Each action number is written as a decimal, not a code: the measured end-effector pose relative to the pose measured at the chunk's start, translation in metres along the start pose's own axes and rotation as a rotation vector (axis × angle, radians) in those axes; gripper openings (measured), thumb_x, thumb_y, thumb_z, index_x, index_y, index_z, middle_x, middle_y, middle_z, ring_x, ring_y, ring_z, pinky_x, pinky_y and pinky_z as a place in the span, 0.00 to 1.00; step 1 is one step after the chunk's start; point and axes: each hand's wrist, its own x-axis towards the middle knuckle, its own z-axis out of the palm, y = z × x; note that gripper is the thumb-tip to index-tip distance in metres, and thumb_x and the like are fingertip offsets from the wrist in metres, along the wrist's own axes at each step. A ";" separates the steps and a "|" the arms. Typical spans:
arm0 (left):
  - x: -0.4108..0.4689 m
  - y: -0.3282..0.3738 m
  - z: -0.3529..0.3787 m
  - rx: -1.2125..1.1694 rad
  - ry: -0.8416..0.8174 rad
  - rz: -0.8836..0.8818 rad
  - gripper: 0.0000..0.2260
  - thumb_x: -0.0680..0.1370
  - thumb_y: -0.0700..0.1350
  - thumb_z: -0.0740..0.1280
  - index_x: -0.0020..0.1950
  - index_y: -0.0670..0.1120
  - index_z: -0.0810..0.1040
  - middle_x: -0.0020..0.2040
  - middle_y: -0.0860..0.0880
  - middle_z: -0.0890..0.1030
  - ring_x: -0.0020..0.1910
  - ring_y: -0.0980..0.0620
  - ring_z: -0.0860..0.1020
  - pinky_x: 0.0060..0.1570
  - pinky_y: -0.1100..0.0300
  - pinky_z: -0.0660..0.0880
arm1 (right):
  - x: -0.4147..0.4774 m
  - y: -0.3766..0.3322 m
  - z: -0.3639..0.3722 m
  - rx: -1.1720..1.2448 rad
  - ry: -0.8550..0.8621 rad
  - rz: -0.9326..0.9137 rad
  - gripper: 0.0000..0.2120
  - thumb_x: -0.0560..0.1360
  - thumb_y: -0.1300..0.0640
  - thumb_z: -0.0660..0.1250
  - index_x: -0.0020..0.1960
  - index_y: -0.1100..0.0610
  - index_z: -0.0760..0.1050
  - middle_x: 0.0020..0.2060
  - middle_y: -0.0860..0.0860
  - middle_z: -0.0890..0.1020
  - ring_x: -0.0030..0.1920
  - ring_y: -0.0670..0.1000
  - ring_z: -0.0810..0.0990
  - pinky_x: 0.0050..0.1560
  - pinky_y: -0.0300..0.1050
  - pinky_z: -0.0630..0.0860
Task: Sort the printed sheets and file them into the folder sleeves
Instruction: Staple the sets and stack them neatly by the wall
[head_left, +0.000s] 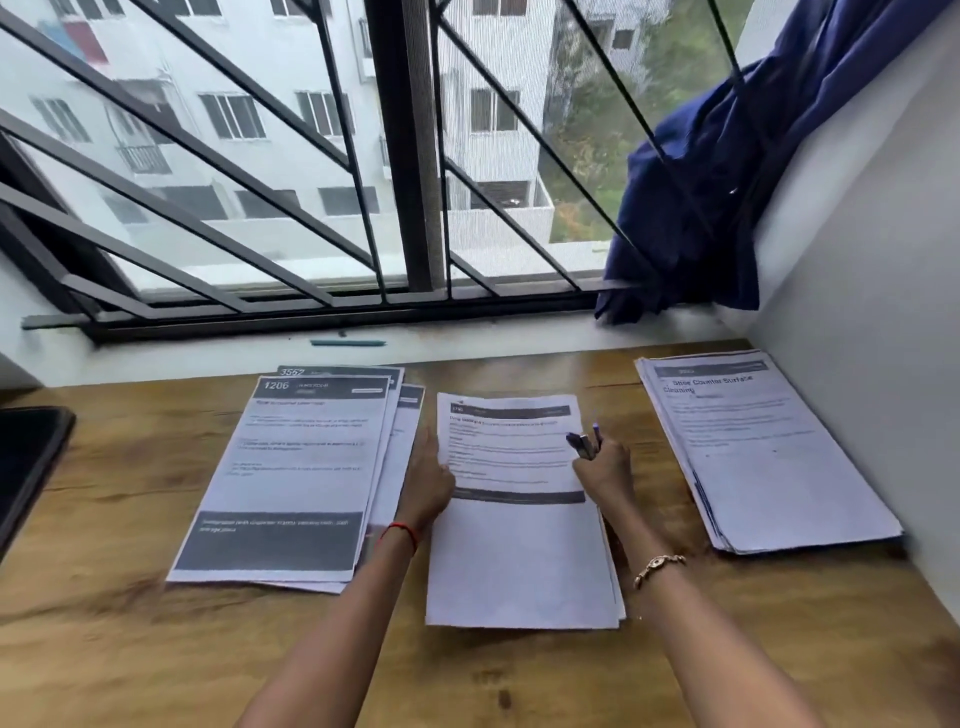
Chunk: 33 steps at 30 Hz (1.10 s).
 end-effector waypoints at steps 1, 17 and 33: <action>0.003 -0.006 0.001 0.013 0.005 -0.057 0.25 0.73 0.39 0.54 0.70 0.48 0.67 0.66 0.49 0.73 0.65 0.48 0.71 0.66 0.53 0.68 | 0.002 0.001 0.000 -0.025 -0.004 0.009 0.17 0.66 0.68 0.62 0.53 0.64 0.80 0.53 0.57 0.82 0.51 0.58 0.80 0.42 0.41 0.69; 0.043 0.000 -0.001 0.057 0.177 -0.238 0.10 0.75 0.46 0.65 0.42 0.40 0.81 0.39 0.44 0.82 0.41 0.45 0.79 0.40 0.54 0.75 | 0.040 -0.026 0.002 -0.299 0.054 0.203 0.15 0.71 0.61 0.65 0.56 0.64 0.73 0.55 0.61 0.78 0.55 0.63 0.76 0.50 0.49 0.72; 0.043 0.013 0.002 -0.094 0.310 -0.116 0.07 0.75 0.41 0.68 0.51 0.43 0.84 0.45 0.46 0.85 0.39 0.53 0.80 0.43 0.53 0.79 | 0.069 -0.112 0.074 -0.353 -0.495 -0.406 0.14 0.68 0.59 0.73 0.52 0.63 0.79 0.51 0.58 0.80 0.53 0.57 0.79 0.59 0.53 0.74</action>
